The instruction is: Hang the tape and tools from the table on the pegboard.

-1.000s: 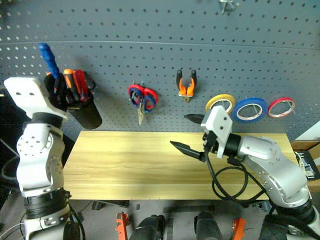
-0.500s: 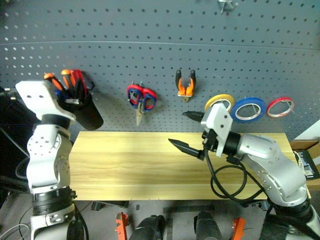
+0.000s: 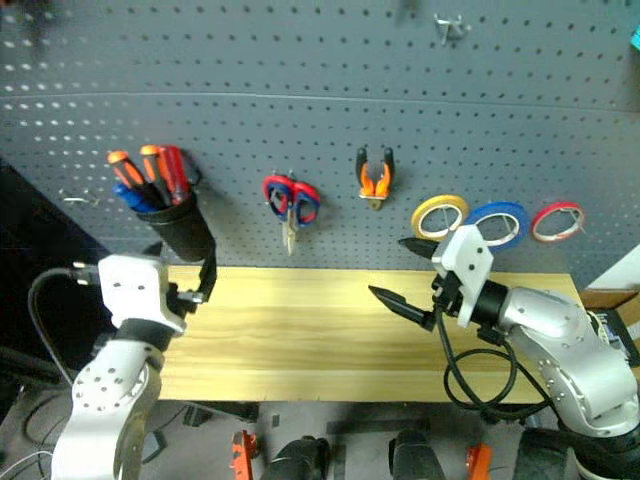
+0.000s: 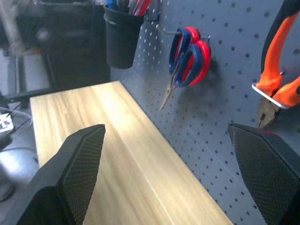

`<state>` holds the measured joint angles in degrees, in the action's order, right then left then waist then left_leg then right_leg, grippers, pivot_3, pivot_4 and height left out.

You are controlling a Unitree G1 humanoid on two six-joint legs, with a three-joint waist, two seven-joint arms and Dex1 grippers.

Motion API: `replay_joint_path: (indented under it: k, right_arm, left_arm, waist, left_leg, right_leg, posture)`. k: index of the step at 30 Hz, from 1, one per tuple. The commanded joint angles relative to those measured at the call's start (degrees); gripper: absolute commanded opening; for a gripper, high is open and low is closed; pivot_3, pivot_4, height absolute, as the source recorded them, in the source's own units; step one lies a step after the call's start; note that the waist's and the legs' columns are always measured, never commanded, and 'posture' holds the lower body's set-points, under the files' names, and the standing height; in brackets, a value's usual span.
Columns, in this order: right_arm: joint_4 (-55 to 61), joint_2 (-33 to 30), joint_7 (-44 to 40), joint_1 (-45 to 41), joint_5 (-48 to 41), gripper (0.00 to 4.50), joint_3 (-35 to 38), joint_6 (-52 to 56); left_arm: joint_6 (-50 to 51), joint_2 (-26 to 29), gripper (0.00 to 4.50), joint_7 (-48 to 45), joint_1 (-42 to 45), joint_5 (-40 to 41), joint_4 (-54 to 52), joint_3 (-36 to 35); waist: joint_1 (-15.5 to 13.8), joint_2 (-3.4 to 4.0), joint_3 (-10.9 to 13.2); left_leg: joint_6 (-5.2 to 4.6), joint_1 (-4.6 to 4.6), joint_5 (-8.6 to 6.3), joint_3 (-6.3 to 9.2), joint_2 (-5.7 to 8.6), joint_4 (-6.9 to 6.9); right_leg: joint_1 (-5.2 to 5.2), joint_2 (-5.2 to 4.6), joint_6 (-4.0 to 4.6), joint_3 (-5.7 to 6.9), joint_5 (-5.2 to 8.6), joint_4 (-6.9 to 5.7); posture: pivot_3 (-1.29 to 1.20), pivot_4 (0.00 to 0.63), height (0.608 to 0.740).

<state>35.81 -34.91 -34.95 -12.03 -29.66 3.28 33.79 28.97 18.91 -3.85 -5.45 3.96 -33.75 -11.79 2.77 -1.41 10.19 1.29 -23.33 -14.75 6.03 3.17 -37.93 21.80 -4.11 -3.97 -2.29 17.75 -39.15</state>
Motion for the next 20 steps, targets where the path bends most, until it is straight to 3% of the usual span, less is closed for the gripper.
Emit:
replay_joint_path:
  k: [1,5,8,14,20]
  right_arm:
    - [-3.18,3.26,4.32,2.77,3.71,4.50,1.91,-4.72]
    - [-13.66,10.61,11.24,10.32,10.81,4.50,2.59,-13.92]
    - [-21.65,13.00,13.06,12.99,15.33,4.50,2.51,-20.94]
    - [-34.73,16.63,16.14,13.22,17.30,4.50,4.92,-27.60]
    - [-43.52,17.51,17.51,10.81,17.75,4.50,7.38,-30.94]
  left_arm:
    - [1.61,-0.60,3.73,1.11,0.59,-1.13,4.67,-1.08]
    - [-2.14,0.09,3.73,-2.14,3.75,1.17,13.30,-1.35]
    - [-5.27,0.32,3.73,-4.19,6.38,1.25,18.78,-0.42]
    - [-8.22,1.28,3.73,-8.01,9.57,0.22,27.31,2.20]
    - [-12.16,0.31,3.73,-7.73,11.48,0.37,34.39,1.84]
  waist:
    - [-0.72,-0.08,-0.21]
    - [-1.41,-0.33,-2.18]
    - [-1.18,-0.12,-3.40]
    - [0.17,0.51,-5.74]
    - [0.55,0.61,-6.15]
  left_leg:
    - [0.00,0.32,0.00,0.00,0.00,0.03]
    - [0.00,0.70,-0.02,0.06,-0.01,0.02]
    - [0.02,0.75,-0.01,0.00,0.03,0.03]
    - [0.02,1.28,-0.02,-0.20,0.03,0.18]
    - [0.01,2.28,-0.05,-0.15,-0.01,0.21]
  right_leg:
    - [-0.32,0.00,-0.02,0.00,-0.01,0.09]
    - [-0.52,0.01,-0.04,0.08,-0.01,0.18]
    - [-0.52,-0.01,-0.04,-0.02,-0.02,0.16]
    - [-0.85,0.08,-0.04,-0.21,-0.02,0.13]
    - [-1.85,0.11,0.00,-0.21,0.03,0.20]
  posture:
    - [-0.08,0.083,0.740]
    - [-0.08,0.049,0.740]
    - [-0.09,0.027,0.740]
    - [-0.10,0.000,0.740]
    - [-0.10,0.000,0.740]
